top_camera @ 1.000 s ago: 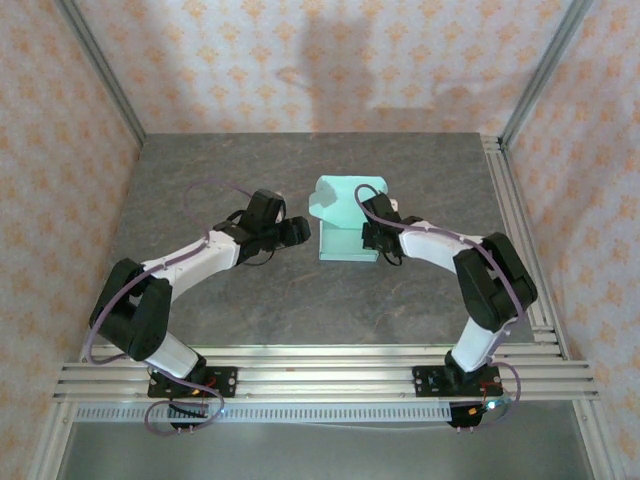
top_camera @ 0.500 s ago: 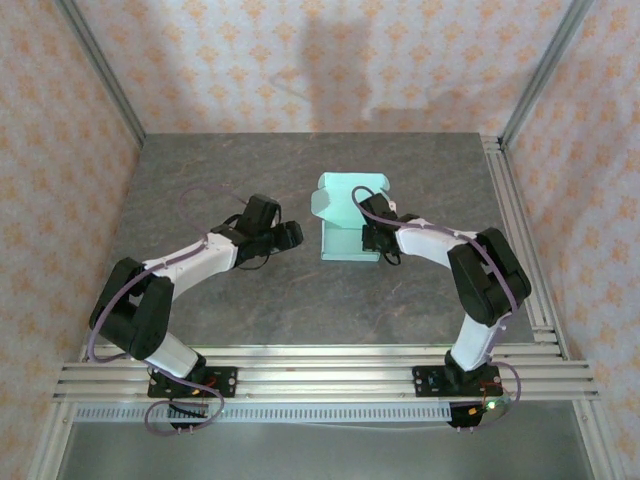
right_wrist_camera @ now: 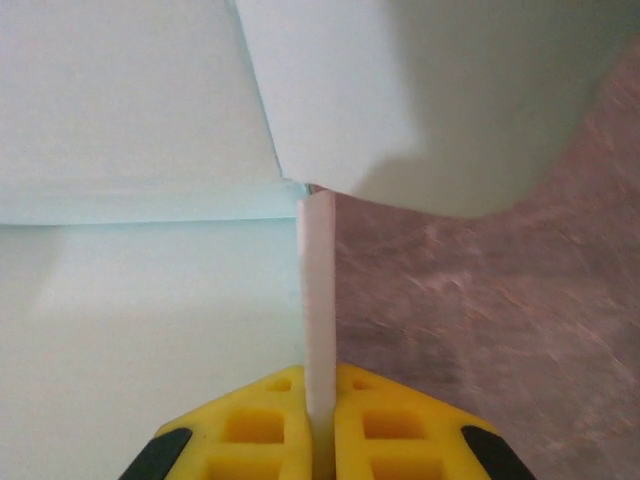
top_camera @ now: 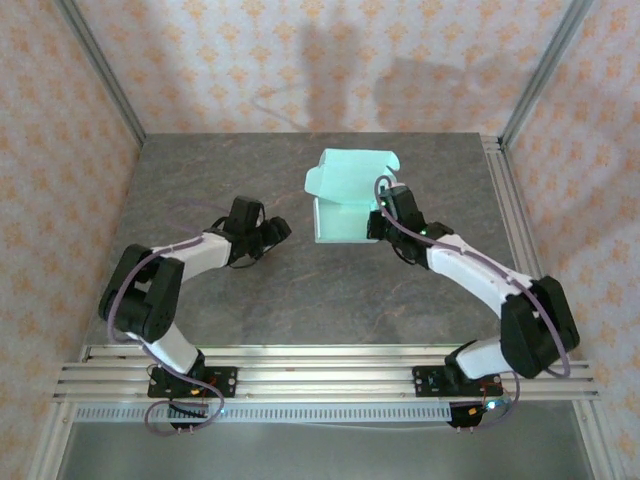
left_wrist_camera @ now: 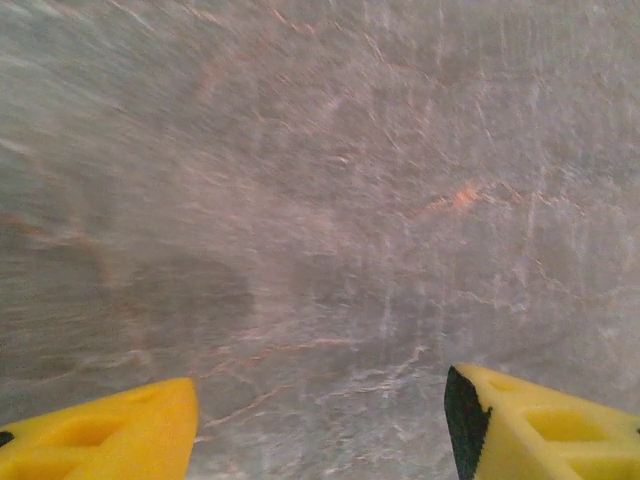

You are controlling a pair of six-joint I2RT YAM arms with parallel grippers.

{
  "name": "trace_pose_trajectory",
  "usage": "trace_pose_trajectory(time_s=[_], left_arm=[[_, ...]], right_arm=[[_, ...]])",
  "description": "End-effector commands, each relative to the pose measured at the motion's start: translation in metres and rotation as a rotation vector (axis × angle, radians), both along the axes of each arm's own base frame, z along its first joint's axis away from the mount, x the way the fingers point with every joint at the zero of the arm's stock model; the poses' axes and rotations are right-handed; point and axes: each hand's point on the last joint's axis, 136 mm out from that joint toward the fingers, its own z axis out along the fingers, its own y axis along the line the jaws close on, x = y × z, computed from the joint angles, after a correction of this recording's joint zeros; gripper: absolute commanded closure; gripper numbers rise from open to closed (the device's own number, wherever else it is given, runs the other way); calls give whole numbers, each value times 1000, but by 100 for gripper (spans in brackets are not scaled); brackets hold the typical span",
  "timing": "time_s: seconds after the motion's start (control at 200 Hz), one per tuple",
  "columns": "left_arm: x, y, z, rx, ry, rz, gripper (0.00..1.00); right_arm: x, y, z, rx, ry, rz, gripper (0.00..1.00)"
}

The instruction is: Fold the paper box

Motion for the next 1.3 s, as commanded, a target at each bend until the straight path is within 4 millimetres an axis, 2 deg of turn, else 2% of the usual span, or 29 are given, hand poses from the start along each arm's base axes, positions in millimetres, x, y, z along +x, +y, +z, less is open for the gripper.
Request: trace_pose_trajectory(time_s=[0.0,0.105,0.2,0.355,0.415,0.581,0.726,0.881,1.051,1.296], left_arm=[[24,-45,33,-196,-100,-104,33],[27,-79,54,-274,-156,-204,33],[23,-108,79,-325,-214,-291,33],[12,-135,113,-378,-296,-386,38],[8,-140,120,-389,-305,-406,40],[5,-147,122,-406,-290,-416,49],[8,-150,122,-433,-279,-401,50],[11,-157,131,-462,-281,-400,50],[14,-166,140,-501,-280,-402,50],[17,-170,149,-536,-282,-391,50]], right_arm=[[-6,32,35,153,-98,162,90],[-15,51,54,267,-148,259,90],[-20,60,67,347,-195,309,90],[-24,66,68,385,-213,346,90],[-22,66,64,362,-206,347,90],[-18,67,51,315,-176,354,90],[-14,65,39,263,-167,349,90],[-13,70,30,187,-180,359,90],[-13,79,16,43,-211,363,90],[-10,90,-10,-171,-207,383,90]])
